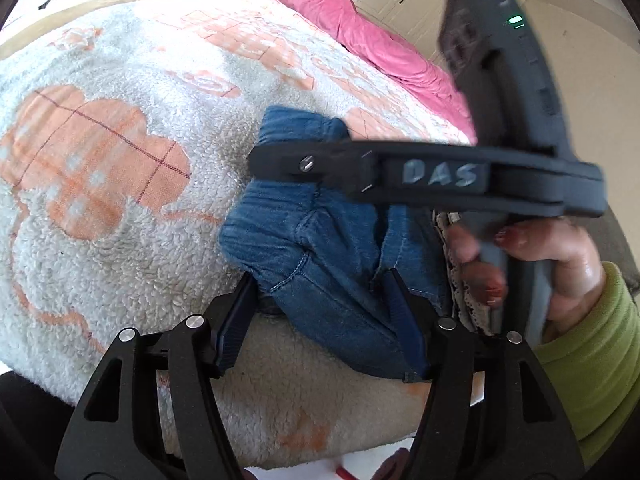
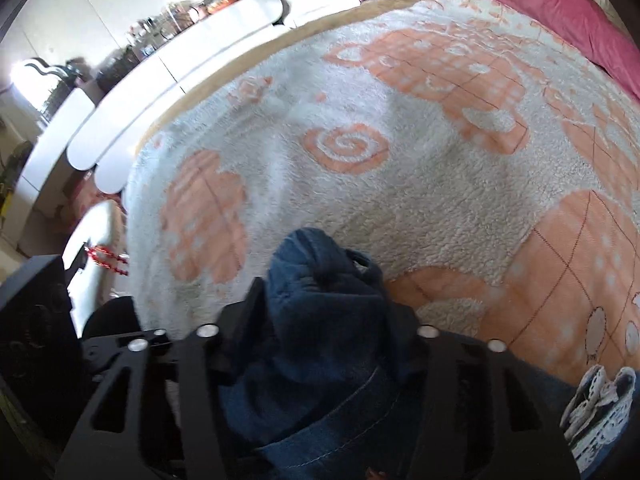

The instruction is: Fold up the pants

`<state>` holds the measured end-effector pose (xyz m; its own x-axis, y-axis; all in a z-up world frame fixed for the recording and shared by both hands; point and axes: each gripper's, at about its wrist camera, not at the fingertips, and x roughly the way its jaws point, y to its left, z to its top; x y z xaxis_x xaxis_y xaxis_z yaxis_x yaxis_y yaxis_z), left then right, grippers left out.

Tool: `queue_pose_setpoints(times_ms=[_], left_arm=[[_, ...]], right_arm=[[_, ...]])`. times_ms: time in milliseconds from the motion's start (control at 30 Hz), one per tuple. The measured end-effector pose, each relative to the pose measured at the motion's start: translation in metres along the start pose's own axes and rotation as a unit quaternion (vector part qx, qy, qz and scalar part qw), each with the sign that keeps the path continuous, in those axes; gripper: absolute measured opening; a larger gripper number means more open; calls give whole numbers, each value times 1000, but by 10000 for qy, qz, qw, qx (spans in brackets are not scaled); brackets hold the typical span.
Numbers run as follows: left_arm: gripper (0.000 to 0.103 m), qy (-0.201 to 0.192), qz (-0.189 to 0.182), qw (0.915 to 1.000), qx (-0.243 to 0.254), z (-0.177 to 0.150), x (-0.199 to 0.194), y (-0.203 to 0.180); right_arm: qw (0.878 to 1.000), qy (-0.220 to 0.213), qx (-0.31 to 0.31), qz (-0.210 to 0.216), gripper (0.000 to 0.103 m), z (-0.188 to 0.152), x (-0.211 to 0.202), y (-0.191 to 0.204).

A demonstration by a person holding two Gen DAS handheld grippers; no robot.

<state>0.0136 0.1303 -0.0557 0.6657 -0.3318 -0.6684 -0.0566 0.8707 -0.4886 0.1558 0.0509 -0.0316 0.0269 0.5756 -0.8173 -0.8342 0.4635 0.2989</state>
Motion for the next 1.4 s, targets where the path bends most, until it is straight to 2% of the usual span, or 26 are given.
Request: queue_pose_setpoints(times_ms=[67, 167, 267, 333, 400, 600, 733, 800, 833, 867, 900, 967, 1100, 1167, 1233, 1300, 1400], left_arm=[[61, -14, 8, 10000, 15, 0, -1, -2], [67, -4, -114, 9999, 2, 1, -2, -11], [69, 148, -367, 9992, -105, 4, 4, -19], [69, 270, -748, 9965, -276, 9, 8, -27], [69, 368, -1073, 9929, -361, 13, 12, -38], [69, 416, -1257, 9912, 29, 25, 17, -84], [69, 455, -1305, 9902, 177, 28, 19, -109], [69, 496, -1348, 9894, 218, 29, 22, -120], [70, 522, -1375, 9888, 270, 30, 25, -124], [71, 542, -1394, 9881, 356, 29, 29, -125], [72, 565, -1406, 9876, 416, 29, 31, -130], [73, 698, -1475, 9846, 626, 24, 36, -141], [73, 938, -1519, 9800, 878, 11, 50, -161], [73, 978, -1323, 9806, 1064, 5, 52, -166], [73, 1001, -1158, 9805, 1233, 4, 56, -169], [73, 1032, -1050, 9806, 1293, 5, 60, -169], [73, 1002, -955, 9807, 1382, 6, 67, -181]], right_arm=[[9998, -193, -15, 96, 39, -4, -14, 0], [9972, -547, 186, 479, 38, -13, -41, -12], [9924, -882, 362, 784, 38, -21, -71, -26], [9891, -1068, 420, 922, 38, -28, -91, -36], [9863, -1237, 485, 979, 38, -35, -109, -46], [9802, -1589, 667, 972, 39, -58, -150, -74], [9763, -1736, 841, 985, 43, -73, -164, -94], [9747, -1808, 890, 962, 51, -82, -172, -101], [9732, -1873, 972, 914, 63, -88, -177, -107], [9708, -1958, 1074, 872, 70, -94, -182, -115], [9685, -2030, 1174, 839, 70, -100, -187, -122], [9636, -2161, 1444, 632, 81, -117, -197, -139], [9616, -2139, 1704, -237, 81, -153, -206, -155], [9621, -2136, 1656, -377, 81, -165, -203, -151], [9651, -2060, 1580, -339, 81, -169, -196, -144], [9706, -1799, 1529, -474, 81, -168, -184, -137], [9743, -1247, 1542, -1073, 80, -173, -163, -141]])
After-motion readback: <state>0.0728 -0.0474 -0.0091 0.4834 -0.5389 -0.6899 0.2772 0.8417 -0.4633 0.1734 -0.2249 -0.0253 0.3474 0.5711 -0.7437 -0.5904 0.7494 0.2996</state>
